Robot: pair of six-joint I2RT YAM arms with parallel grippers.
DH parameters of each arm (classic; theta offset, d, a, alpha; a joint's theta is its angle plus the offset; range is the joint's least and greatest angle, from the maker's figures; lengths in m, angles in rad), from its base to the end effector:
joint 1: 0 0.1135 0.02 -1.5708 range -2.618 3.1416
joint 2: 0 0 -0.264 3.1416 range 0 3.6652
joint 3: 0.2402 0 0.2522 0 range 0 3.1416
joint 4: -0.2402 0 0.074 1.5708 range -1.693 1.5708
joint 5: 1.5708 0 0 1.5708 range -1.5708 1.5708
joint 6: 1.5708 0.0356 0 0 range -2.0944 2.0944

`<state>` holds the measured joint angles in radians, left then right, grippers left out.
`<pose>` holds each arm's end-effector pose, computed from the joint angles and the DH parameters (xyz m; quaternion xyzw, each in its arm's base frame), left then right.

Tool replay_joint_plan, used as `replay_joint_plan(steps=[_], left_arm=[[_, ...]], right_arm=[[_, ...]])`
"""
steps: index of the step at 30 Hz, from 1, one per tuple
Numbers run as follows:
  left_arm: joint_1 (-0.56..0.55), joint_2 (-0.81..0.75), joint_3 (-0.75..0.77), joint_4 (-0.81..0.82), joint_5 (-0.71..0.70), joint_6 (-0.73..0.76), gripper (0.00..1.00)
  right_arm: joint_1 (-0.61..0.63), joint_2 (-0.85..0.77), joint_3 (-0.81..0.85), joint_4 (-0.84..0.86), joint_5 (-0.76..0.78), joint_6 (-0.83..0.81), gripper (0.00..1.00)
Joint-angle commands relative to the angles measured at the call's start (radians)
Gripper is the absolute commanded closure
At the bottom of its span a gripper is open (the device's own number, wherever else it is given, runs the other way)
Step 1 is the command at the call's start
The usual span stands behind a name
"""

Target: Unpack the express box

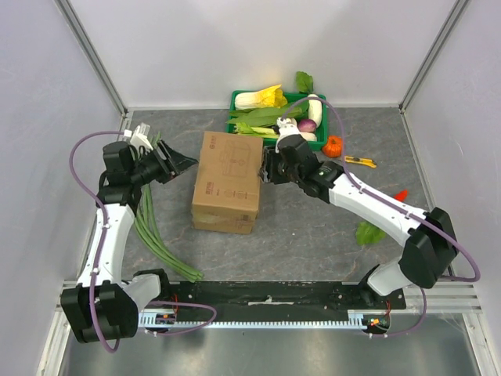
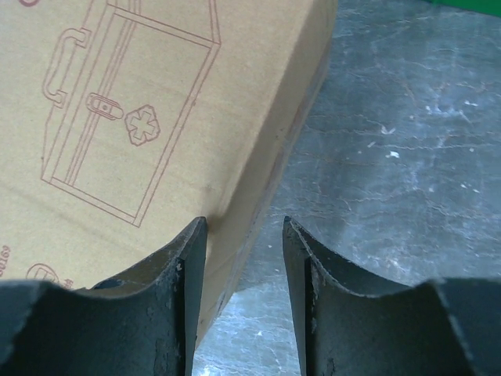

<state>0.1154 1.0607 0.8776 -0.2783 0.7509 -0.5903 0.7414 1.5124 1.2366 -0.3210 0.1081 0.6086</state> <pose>0.2337 0.0026 0.3138 -0.0921 0.8089 -0.4182 0.4029 0.2586 0.2316 0.3066 -0.0333 0.8822 0.2547 0.3947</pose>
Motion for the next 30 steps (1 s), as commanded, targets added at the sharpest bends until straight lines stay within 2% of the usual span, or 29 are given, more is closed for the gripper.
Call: replay_joint_plan(steps=[1,9,16,21,30], left_arm=[[-0.003,0.001,0.079,0.050,-0.005,0.006,0.32],[-0.003,0.004,0.084,0.019,-0.090,-0.005,0.30],[-0.003,0.061,0.092,-0.160,-0.338,-0.026,0.30],[-0.003,0.094,0.072,-0.154,-0.289,-0.048,0.30],[-0.010,0.097,0.047,-0.087,-0.196,-0.074,0.30]], right_arm=[[-0.014,-0.029,-0.088,-0.150,0.093,-0.003,0.50],[-0.027,-0.072,-0.184,-0.181,0.143,-0.003,0.50],[-0.039,-0.060,-0.227,-0.193,0.226,0.016,0.50],[-0.040,-0.087,-0.203,-0.239,0.344,0.022,0.51],[-0.054,-0.175,-0.118,-0.343,0.545,0.026,0.36]])
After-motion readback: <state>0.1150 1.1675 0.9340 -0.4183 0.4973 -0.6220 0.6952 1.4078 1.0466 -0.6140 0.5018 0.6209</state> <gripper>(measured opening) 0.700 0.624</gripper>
